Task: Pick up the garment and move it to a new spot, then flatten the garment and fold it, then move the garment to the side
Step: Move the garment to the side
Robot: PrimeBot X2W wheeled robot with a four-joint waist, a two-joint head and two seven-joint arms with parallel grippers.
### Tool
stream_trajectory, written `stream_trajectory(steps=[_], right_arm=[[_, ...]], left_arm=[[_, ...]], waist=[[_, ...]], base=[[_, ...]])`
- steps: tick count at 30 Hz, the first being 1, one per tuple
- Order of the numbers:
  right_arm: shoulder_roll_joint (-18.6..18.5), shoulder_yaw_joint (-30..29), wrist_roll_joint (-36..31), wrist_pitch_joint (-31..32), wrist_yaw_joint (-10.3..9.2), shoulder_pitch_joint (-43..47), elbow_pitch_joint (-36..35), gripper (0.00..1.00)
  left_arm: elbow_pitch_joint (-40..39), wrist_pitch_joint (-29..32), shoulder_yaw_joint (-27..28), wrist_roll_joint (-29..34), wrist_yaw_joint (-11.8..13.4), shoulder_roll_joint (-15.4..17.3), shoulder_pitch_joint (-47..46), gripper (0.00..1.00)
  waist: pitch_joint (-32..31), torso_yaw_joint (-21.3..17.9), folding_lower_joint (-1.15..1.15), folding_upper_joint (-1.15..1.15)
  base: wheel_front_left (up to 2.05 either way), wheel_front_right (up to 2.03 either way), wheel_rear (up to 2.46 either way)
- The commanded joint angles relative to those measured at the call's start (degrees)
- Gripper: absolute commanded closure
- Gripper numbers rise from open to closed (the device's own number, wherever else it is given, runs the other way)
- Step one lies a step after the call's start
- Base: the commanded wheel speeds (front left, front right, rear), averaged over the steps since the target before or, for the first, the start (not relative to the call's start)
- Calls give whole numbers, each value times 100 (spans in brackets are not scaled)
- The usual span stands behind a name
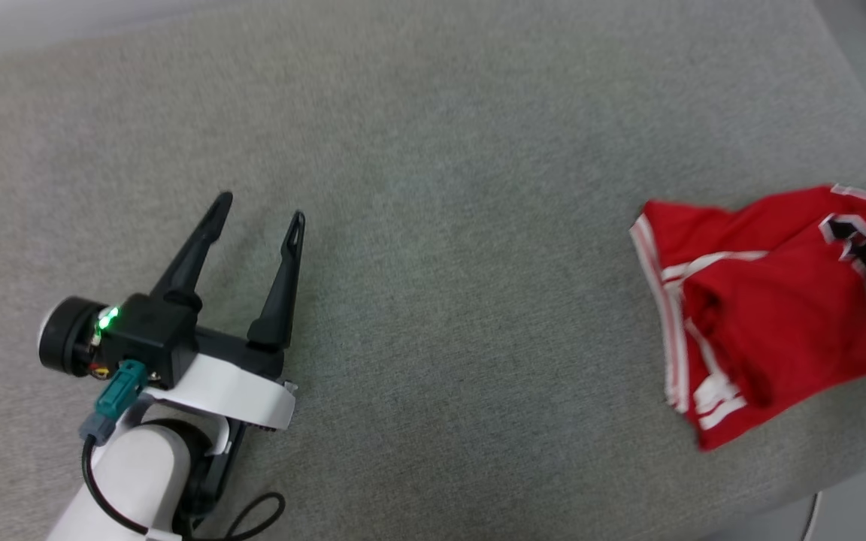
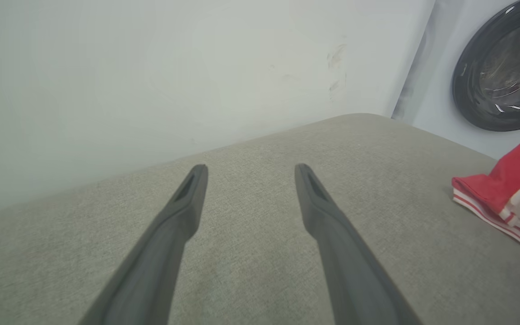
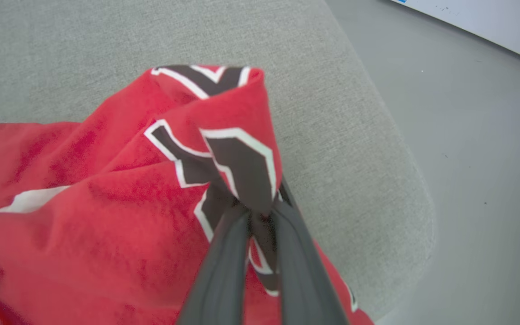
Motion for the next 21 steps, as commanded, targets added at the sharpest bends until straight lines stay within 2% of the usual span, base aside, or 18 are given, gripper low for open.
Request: stream_trajectory(steps=[1,11,16,17,18,21], right_arm=[[-56,-160,-79,-91,-7,-241,66,100],[-332,-1434,-758,-499,-7,-1198,657,100],[-274,-1686,-1035,-874,-7,-1329,768,99],[-237,-1701,-1074,-972,-7,-1325,802,55],[-179,-1721,-1094,-1099,-7,-1318,833,0],[-103,-1784,-1174,-1536,-7,-1341,846,0]], left_arm=[[-89,52,-14,44,-17,36,-134,0],[-471,141,-114,250,-215,193,-860,0],[-436,93,-167,284,-266,161,-1052,0],[-416,76,-168,276,-268,154,-1075,0],[-387,72,-169,273,-264,149,-1087,0],[-313,3,-168,249,-234,116,-1114,0]], waist=[[455,-27,-1,0],[1354,199,-1,0],[1491,290,-1,0],[1506,302,-1,0],[1515,312,-1,0],[1499,345,-1,0]], base=[[0,0,0],[0,0,0],[0,0,0],[0,0,0],[0,0,0],[0,0,0]])
